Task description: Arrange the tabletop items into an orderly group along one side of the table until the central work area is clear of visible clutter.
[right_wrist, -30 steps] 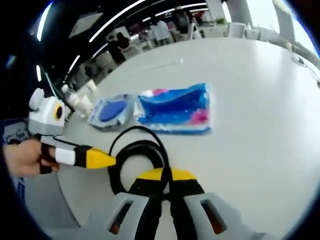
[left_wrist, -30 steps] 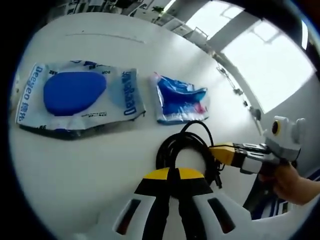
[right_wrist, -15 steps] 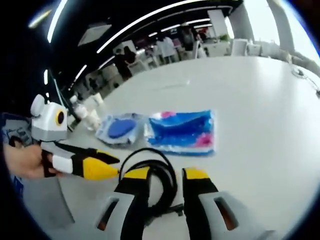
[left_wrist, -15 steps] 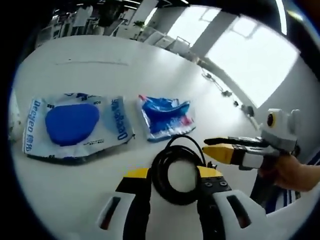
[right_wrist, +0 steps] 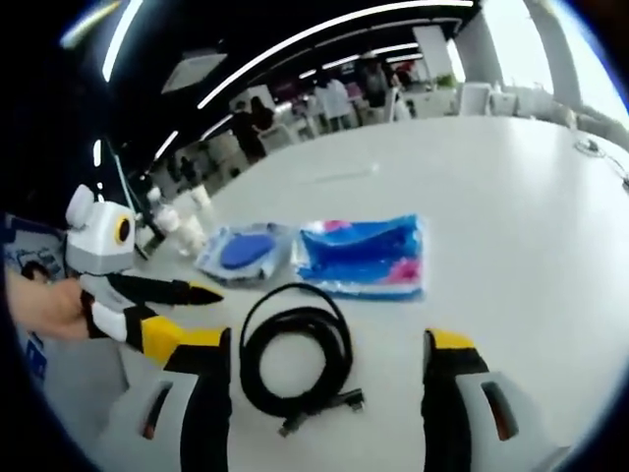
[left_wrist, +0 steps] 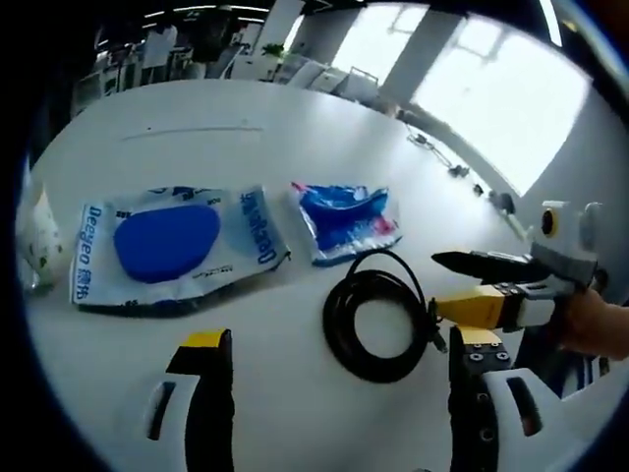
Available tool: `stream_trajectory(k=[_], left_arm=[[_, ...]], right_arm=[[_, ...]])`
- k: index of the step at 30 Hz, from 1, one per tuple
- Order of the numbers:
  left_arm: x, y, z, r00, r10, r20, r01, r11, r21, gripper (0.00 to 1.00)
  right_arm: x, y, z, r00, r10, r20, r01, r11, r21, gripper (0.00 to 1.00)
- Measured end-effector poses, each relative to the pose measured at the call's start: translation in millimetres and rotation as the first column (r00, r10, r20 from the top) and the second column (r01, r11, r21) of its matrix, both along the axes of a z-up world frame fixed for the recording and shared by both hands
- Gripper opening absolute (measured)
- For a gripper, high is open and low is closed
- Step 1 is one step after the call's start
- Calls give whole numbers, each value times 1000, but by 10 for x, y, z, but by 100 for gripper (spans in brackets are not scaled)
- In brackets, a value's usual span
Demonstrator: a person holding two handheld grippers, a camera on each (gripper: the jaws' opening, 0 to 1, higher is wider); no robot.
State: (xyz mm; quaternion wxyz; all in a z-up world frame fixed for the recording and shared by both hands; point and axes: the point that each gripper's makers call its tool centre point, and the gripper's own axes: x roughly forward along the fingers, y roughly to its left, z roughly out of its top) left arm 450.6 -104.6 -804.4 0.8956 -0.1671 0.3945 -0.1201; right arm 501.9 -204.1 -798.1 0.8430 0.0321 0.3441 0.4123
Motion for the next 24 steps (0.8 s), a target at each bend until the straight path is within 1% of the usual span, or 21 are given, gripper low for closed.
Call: stream_trajectory(k=[3, 12, 18, 20, 24], left_arm=[[6, -11, 18, 1000, -7, 5, 7, 1000, -7, 92], [-66, 57, 72, 1000, -22, 11, 22, 1000, -4, 92], [-110, 181, 113, 1000, -7, 16, 8, 1000, -12, 91], [-147, 243, 102, 1000, -2, 6, 2, 1000, 1, 90], [-210, 329, 135, 1000, 7, 10, -7, 1000, -8, 90]], right_arm=[[1, 2, 24, 1000, -10, -1, 10, 1000, 10, 79], [-26, 79, 81, 1000, 0, -5, 0, 1000, 26, 78], [-70, 124, 117, 1000, 10, -1, -10, 1000, 23, 77], [-79, 124, 119, 1000, 14, 3, -15, 1000, 15, 77], [-85, 123, 141, 1000, 7, 9, -8, 1000, 19, 77]])
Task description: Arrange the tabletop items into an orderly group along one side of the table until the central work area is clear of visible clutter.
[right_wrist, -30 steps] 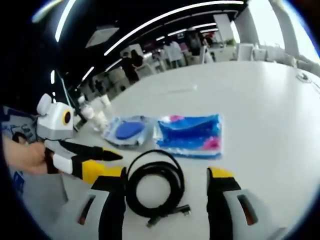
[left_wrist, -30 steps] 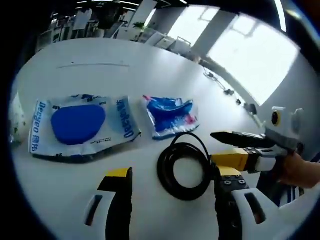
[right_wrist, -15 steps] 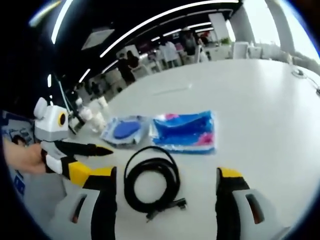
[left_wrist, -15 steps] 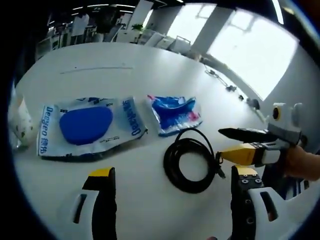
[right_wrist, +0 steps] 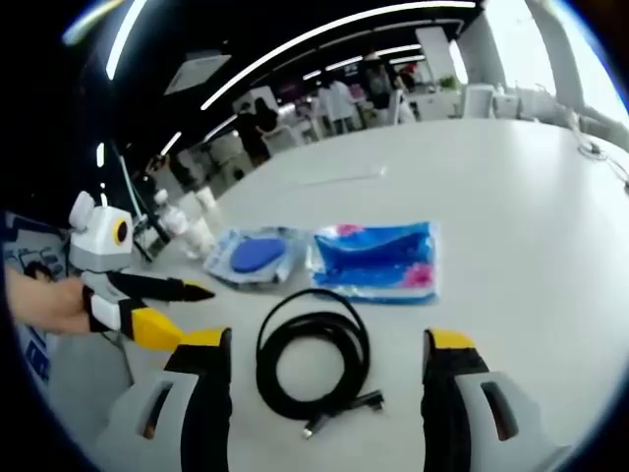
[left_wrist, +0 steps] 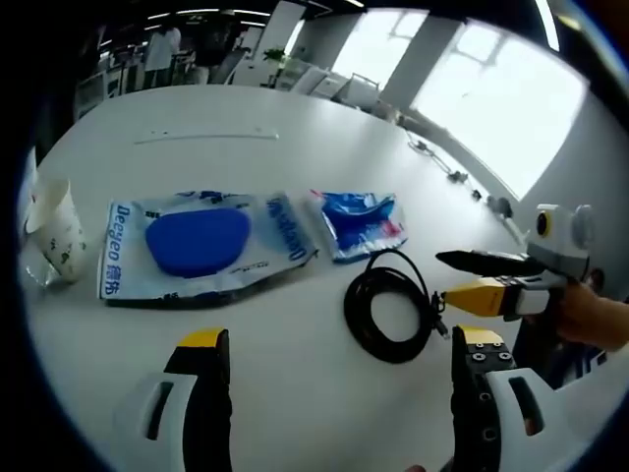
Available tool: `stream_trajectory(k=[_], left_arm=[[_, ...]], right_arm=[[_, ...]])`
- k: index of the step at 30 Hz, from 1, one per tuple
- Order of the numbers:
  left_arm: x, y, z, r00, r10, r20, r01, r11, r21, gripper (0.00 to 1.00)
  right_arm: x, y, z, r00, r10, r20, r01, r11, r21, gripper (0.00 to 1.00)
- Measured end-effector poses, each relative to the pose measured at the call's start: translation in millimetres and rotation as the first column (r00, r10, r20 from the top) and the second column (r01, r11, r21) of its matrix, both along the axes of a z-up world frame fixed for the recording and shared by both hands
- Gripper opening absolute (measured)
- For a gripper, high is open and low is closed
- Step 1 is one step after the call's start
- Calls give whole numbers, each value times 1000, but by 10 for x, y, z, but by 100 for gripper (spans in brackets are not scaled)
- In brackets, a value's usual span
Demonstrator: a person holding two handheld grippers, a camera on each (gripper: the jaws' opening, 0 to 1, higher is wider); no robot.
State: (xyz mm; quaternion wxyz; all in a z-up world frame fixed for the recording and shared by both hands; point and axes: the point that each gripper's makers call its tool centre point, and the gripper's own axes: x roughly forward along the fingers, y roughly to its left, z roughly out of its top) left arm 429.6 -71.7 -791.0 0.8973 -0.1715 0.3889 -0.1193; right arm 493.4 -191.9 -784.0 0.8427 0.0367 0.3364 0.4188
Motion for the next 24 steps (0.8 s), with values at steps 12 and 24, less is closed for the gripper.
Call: stream_trajectory(k=[12, 24], left_arm=[[-203, 328, 62, 999, 28, 35, -29, 999, 22, 90], [-463, 707, 179, 996, 37, 83, -40, 998, 44, 91]], right_arm=[[-64, 10, 110, 998, -1, 57, 2, 1000, -15, 83], [-311, 10, 94, 997, 7, 77, -2, 998, -57, 84]])
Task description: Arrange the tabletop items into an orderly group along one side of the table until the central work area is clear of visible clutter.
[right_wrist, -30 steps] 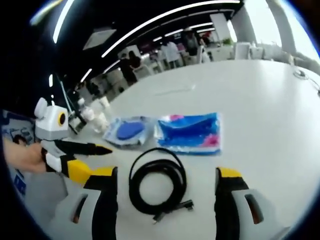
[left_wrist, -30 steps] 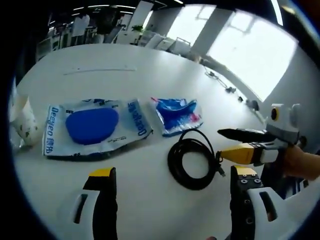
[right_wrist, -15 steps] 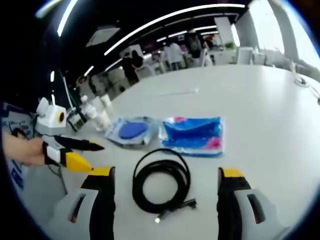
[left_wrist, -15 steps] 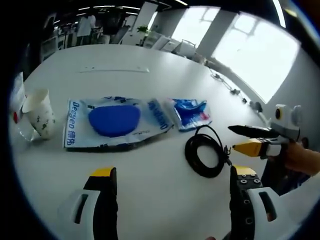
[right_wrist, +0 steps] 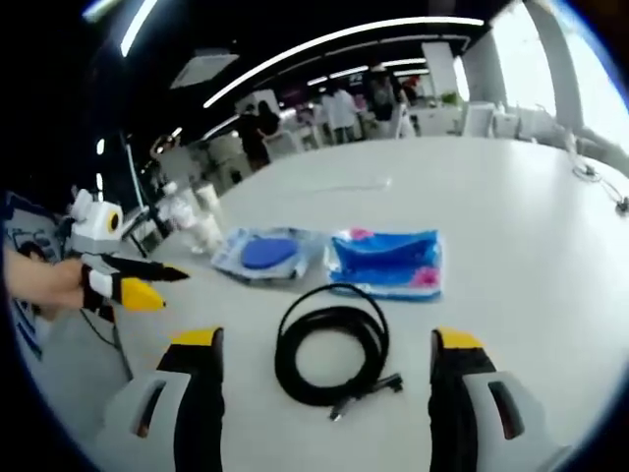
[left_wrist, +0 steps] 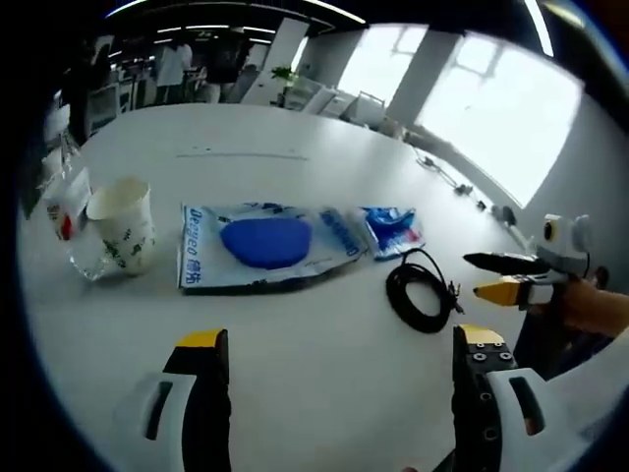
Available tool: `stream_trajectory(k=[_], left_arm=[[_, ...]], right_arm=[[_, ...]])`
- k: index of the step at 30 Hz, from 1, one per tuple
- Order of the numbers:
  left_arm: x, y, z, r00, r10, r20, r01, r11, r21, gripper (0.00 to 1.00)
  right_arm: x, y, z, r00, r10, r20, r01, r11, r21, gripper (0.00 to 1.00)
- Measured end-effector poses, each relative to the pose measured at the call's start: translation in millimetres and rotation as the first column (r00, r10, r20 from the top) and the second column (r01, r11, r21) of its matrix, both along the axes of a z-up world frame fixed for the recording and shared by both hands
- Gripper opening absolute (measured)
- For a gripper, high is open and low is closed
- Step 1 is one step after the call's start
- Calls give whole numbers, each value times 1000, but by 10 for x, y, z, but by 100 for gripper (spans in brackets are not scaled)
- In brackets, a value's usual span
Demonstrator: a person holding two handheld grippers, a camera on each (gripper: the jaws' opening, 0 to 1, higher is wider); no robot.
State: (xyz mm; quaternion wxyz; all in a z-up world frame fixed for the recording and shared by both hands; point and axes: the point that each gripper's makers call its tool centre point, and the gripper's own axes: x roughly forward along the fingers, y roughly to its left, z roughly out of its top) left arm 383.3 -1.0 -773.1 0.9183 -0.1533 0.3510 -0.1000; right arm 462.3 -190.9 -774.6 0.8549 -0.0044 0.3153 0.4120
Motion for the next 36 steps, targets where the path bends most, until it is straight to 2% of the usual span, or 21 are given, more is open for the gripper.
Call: stream_trajectory(k=[5, 11, 17, 21, 29, 36], left_arm=[[-209, 254, -20, 1000, 20, -6, -20, 1000, 19, 92], [-383, 474, -43, 999, 40, -7, -40, 999, 23, 91], [-568, 759, -18, 997, 71, -2, -71, 996, 50, 90], [-661, 913, 48, 996, 92, 14, -93, 995, 46, 90], [-811, 1136, 108, 995, 99, 27, -101, 993, 63, 91], [-920, 1228, 126, 995, 93, 30, -95, 993, 67, 91]], right_arm=[[-49, 14, 26, 1000, -17, -8, 17, 1000, 12, 84], [-154, 13, 23, 1000, -22, -5, 22, 1000, -11, 84], [-223, -25, 32, 1000, -25, -1, 25, 999, -27, 83], [-255, -43, 38, 999, -39, 1, 39, 998, -38, 83], [-347, 5, 73, 998, -58, 6, 58, 998, -31, 83], [-413, 18, 104, 997, -73, 16, 74, 997, -33, 83]])
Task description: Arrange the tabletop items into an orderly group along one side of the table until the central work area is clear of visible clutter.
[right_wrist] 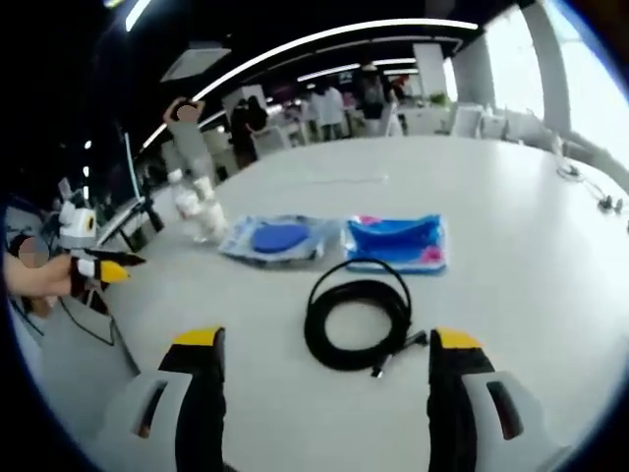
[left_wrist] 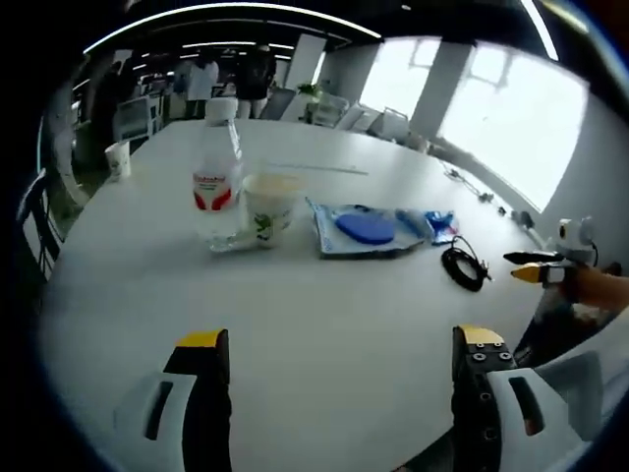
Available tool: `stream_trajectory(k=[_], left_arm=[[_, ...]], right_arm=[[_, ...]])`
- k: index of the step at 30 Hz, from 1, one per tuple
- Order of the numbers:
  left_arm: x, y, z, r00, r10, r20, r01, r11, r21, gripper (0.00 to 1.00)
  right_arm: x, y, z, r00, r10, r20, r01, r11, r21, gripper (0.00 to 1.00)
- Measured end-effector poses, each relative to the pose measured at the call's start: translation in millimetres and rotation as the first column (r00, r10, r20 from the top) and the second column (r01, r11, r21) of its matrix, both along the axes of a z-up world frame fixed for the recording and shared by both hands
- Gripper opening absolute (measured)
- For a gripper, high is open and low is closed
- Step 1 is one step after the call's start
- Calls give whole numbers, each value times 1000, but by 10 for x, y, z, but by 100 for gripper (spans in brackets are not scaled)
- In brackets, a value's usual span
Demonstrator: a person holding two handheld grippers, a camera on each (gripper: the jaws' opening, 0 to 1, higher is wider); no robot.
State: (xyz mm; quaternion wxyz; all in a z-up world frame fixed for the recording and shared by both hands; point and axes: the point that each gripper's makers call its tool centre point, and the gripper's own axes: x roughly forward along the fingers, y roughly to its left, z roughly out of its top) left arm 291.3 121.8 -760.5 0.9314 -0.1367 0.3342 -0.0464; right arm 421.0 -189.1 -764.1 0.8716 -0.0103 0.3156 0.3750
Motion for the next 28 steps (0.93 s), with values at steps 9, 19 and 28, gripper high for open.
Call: stream_trajectory(k=[9, 19, 28], left_arm=[[-101, 125, 74, 1000, -5, 16, 5, 1000, 8, 91], [-201, 225, 95, 1000, -6, 27, 6, 1000, 12, 91], [-243, 236, 85, 1000, -2, 24, 2, 1000, 6, 91]], right_arm=[[-94, -92, 41, 1000, -5, 14, 5, 1000, -21, 83], [-180, -202, 64, 999, -29, 17, 29, 999, -22, 82], [-227, -224, 61, 1000, -27, 15, 28, 999, -24, 82]])
